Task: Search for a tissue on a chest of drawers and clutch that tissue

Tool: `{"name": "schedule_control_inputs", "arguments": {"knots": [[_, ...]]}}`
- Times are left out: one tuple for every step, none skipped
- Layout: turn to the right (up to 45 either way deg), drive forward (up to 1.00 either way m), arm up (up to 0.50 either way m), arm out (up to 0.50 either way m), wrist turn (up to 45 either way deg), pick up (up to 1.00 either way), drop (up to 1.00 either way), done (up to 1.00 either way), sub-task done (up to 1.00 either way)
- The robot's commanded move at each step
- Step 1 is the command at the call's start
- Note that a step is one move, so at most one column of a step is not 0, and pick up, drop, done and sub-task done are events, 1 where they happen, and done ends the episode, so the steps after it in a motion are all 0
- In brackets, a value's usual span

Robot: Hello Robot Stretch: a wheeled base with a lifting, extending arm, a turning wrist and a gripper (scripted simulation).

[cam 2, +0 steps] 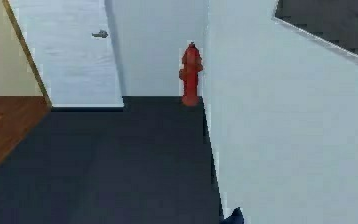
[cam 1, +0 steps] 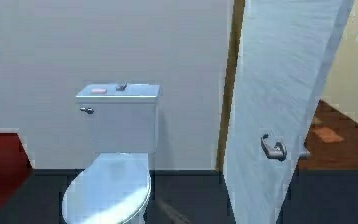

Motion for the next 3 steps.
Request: {"name": "schedule_control_inputs", "arguments": {"knots": [[0.0, 0.05, 0.0, 0.0, 0.0, 0.0, 0.0, 0.0, 0.0], [-45.0, 0.0, 0.0, 0.0, 0.0, 0.0, 0.0, 0.0, 0.0], [-45.0, 0.0, 0.0, 0.0, 0.0, 0.0, 0.0, 0.0, 0.0]]}}
